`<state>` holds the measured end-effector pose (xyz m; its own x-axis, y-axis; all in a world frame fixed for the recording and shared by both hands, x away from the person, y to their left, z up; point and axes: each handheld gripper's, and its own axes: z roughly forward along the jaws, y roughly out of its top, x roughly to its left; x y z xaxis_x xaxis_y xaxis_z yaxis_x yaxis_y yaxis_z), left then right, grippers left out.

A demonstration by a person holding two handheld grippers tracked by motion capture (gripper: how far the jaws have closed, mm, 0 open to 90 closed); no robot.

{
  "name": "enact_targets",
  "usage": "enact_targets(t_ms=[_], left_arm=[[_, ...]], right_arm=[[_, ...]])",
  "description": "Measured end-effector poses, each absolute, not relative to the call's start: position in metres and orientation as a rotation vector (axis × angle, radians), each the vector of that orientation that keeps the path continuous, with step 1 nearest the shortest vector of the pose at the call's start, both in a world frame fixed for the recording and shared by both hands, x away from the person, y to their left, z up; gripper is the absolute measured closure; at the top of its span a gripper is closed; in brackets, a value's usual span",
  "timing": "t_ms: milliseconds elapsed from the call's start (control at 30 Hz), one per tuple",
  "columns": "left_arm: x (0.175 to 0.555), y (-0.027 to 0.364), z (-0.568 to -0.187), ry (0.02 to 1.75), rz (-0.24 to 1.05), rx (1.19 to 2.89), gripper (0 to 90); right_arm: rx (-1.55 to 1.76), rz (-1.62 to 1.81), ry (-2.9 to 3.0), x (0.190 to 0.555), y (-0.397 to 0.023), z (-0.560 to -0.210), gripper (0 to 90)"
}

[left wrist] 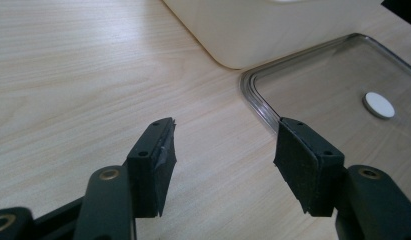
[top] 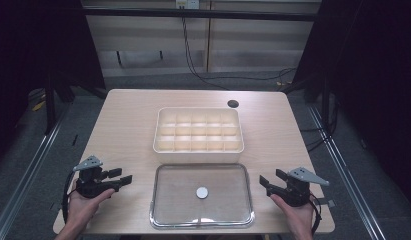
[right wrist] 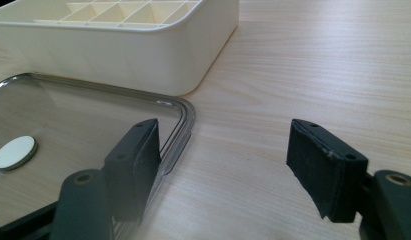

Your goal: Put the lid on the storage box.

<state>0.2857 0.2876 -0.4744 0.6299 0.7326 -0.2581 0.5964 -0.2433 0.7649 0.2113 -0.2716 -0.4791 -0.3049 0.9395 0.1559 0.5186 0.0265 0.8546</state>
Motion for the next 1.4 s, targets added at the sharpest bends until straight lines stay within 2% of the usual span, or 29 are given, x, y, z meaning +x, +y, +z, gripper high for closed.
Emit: enact_targets(t_ms=[67,133,233,400,467,533,867,1033,1100,1267,1400], left_arm=[[0.284,0.286,-0.475,0.995,0.239,1.962,49.9],[0.283,0.284,-0.474,0.985,0.273,1.978,51.6],[0.283,0.282,-0.474,0.955,0.258,1.945,48.6],[0.28,0.275,-0.467,0.981,0.241,1.979,47.4],[0.281,0.273,-0.463,0.989,0.186,1.944,40.2],[0.28,0.27,-0.46,0.991,0.194,1.941,41.1],[0.278,0.258,-0.46,1.0,0.143,1.97,36.0],[0.283,0.247,-0.454,0.986,0.118,1.978,38.8],[0.284,0.244,-0.448,0.974,0.113,1.962,44.4],[0.291,0.235,-0.44,0.948,0.116,1.984,45.7],[0.293,0.229,-0.462,0.967,0.075,2.0,45.5]], right_arm=[[1.495,1.208,1.851,0.211,-0.271,-0.479,29.6],[1.499,1.195,1.861,0.212,-0.272,-0.48,32.0],[1.524,1.223,1.872,0.211,-0.272,-0.478,36.2],[1.521,1.27,1.9,0.208,-0.267,-0.469,37.5],[1.523,1.319,1.894,0.208,-0.267,-0.469,38.3],[1.51,1.333,1.918,0.208,-0.265,-0.469,40.7],[1.531,1.314,1.99,0.216,-0.252,-0.458,41.6],[1.507,1.287,2.079,0.23,-0.236,-0.45,42.0],[1.496,1.292,2.091,0.235,-0.234,-0.447,42.0],[1.501,1.299,2.082,0.244,-0.234,-0.441,42.4],[1.561,1.279,2.07,0.254,-0.237,-0.464,46.7]])
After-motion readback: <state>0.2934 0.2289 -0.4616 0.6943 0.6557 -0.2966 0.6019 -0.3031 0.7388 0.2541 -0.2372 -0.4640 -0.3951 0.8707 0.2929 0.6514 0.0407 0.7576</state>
